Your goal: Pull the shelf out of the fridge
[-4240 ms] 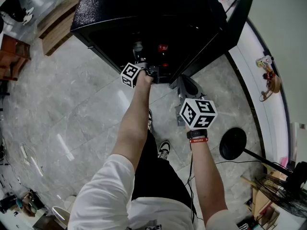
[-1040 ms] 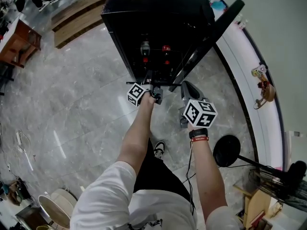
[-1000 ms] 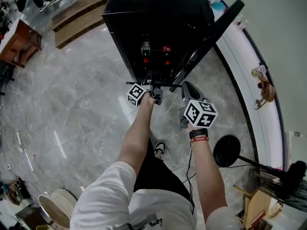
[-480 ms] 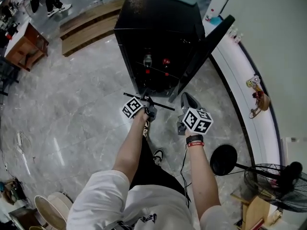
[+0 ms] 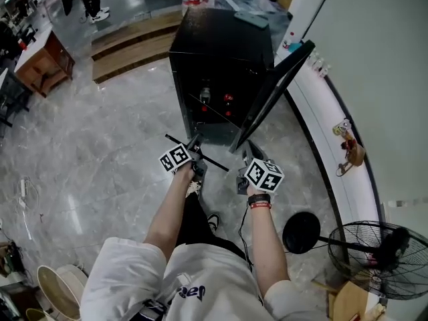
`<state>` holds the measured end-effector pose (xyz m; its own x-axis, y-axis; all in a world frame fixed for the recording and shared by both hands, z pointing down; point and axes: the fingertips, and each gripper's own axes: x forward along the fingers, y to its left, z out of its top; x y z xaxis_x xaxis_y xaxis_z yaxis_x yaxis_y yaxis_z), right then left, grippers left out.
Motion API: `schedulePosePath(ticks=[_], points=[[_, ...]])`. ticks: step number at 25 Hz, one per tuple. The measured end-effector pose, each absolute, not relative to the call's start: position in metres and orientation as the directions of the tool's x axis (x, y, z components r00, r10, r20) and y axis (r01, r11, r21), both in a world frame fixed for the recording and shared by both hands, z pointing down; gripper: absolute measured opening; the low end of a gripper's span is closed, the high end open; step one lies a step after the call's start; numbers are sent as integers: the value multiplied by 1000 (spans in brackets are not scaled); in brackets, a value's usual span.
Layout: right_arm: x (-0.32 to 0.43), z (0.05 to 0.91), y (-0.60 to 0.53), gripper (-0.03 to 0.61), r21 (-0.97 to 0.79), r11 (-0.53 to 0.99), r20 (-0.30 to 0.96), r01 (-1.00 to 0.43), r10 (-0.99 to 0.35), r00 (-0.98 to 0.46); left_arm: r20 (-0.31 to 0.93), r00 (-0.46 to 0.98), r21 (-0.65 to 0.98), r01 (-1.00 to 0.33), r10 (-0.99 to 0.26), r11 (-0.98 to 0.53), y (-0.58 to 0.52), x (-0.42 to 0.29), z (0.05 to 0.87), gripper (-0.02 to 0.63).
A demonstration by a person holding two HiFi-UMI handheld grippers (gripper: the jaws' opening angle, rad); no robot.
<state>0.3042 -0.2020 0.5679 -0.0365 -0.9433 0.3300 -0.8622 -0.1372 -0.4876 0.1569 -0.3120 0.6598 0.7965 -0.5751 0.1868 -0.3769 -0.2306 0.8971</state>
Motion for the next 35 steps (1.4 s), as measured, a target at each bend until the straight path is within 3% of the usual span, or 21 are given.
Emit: schedulePosePath(ticks=[5, 14, 27, 35], points=[[278, 548, -187, 11, -455, -28, 290, -890, -950, -118, 213, 807, 840, -439, -551, -319, -283, 142, 623, 25], [258, 499, -164, 11, -437, 37, 221, -899, -964, -147, 210, 803, 740, -504, -558, -446, -242, 107, 558, 25], [252, 477, -151, 11, -368, 38, 195, -929, -974, -117, 268, 787, 502, -606, -555, -617, -214, 84, 513, 25], [248, 469, -146, 12, -350, 38, 176, -936, -979, -106, 230, 769, 394, -634, -596, -666, -208, 79, 483, 25]])
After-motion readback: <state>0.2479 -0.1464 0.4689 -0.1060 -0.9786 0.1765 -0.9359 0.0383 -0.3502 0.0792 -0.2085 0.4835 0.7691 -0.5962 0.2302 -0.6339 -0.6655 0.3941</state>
